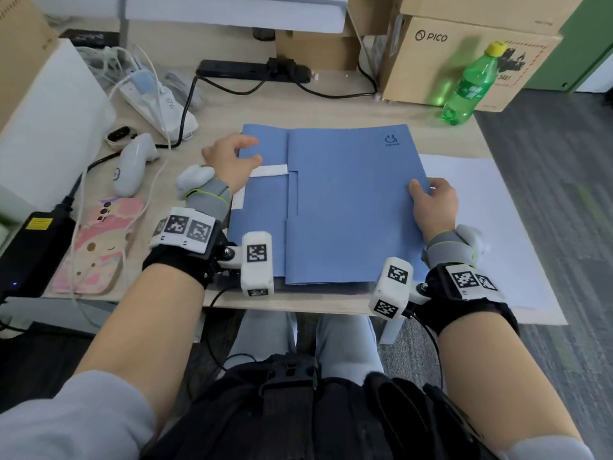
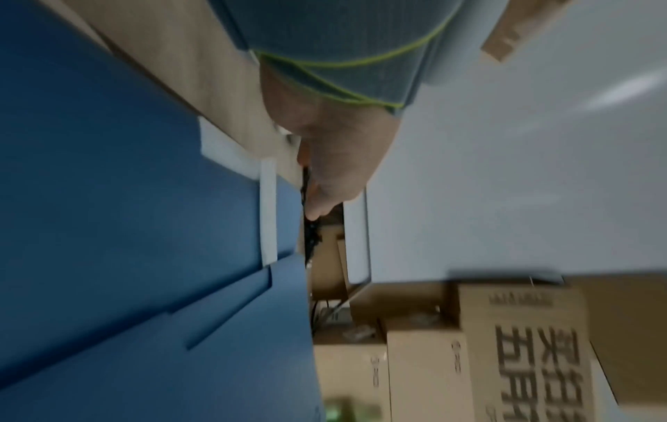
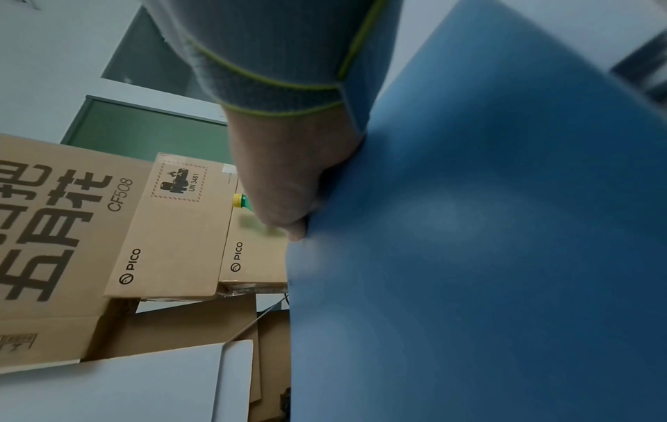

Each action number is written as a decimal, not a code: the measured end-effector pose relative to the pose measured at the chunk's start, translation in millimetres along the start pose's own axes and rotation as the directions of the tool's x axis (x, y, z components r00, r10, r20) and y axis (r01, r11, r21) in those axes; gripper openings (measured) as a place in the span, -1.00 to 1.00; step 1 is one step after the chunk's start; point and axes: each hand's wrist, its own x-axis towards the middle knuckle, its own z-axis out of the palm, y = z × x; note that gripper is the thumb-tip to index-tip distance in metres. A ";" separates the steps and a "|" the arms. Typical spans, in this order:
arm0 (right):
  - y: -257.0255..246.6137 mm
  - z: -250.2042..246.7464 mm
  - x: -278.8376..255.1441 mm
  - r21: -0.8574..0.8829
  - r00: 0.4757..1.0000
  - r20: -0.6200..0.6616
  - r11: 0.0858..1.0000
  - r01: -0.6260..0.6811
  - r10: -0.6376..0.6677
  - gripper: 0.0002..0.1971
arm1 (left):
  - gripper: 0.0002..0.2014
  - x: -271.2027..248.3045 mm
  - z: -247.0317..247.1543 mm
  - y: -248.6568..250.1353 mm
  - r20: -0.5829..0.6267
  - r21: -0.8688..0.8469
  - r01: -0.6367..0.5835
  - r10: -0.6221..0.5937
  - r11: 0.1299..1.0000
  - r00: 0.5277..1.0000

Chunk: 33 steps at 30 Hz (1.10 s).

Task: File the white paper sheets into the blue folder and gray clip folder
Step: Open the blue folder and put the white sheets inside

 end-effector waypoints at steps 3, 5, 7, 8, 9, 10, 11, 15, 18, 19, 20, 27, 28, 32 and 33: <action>3.0 -9.9 -2.1 -0.043 0.999 -0.010 0.999 -0.030 0.030 -0.68 | -0.85 -10.3 19.3 19.4 0.170 -0.018 -0.073 0.075 0.997 0.983; 2.5 -15.9 -3.4 -0.078 0.998 -0.004 0.995 -0.064 0.064 -0.66 | -0.85 -17.1 34.7 25.7 0.292 0.079 -0.028 0.004 0.997 0.957; 4.7 -23.6 -3.5 -0.109 0.996 0.018 0.991 -0.082 0.085 -0.65 | -0.81 -23.7 50.9 28.2 0.351 0.148 0.029 -0.080 0.989 0.933; 4.5 -27.2 -4.7 -0.122 0.996 0.038 0.989 -0.080 0.085 -0.63 | -0.79 -27.8 55.2 30.7 0.354 0.167 0.042 -0.100 0.985 0.930; 3.4 -28.3 -5.5 -0.132 0.996 0.051 0.989 -0.071 0.079 -0.61 | -0.77 -28.7 57.0 30.9 0.341 0.173 0.050 -0.107 0.984 0.934; 1.2 -30.3 -7.0 -0.140 0.996 0.055 0.988 -0.061 0.070 -0.59 | -0.76 -29.2 56.8 31.2 0.329 0.178 0.066 -0.123 0.982 0.936; -0.7 -34.6 -7.8 -0.146 0.997 0.062 0.988 -0.042 0.052 -0.59 | -0.75 -30.0 58.6 31.1 0.320 0.175 0.074 -0.128 0.982 0.939; -16.8 -46.6 -26.5 0.024 0.970 0.232 0.997 0.072 -0.075 -0.54 | -0.75 -38.2 59.7 30.7 0.255 0.185 0.083 -0.129 0.979 0.958; -24.6 -53.8 -39.6 0.260 0.929 0.343 0.964 0.047 -0.138 -0.38 | -0.77 -46.6 59.2 32.7 0.230 0.224 0.056 -0.109 0.973 0.967; -24.2 -56.6 -41.4 0.351 0.916 0.377 0.937 -0.005 -0.136 -0.36 | -0.74 -48.3 60.1 31.7 0.223 0.234 0.042 -0.095 0.971 0.970; -25.5 -59.4 -45.4 0.450 0.896 0.415 0.891 -0.050 -0.159 -0.41 | -0.72 -52.1 59.1 32.7 0.219 0.236 0.032 -0.085 0.971 0.972; -34.3 -37.2 -76.4 0.757 0.865 0.485 0.559 -0.340 -0.131 -0.62 | -0.75 -70.7 53.8 29.5 0.236 0.110 -0.011 -0.015 0.994 0.972; -37.9 -32.1 -81.1 0.741 0.850 0.498 0.593 -0.314 -0.172 -0.70 | -0.74 -74.2 50.8 29.7 0.250 0.052 0.013 -0.026 0.999 0.968; -55.5 -12.8 -96.2 0.618 0.802 0.513 0.780 -0.098 -0.306 -0.88 | -0.69 -85.6 35.9 28.9 0.359 -0.164 0.092 -0.028 0.982 0.933; -61.1 -7.4 -99.9 0.591 0.788 0.524 0.804 -0.062 -0.324 -0.87 | -0.68 -88.7 31.0 28.4 0.385 -0.204 0.096 -0.010 0.974 0.923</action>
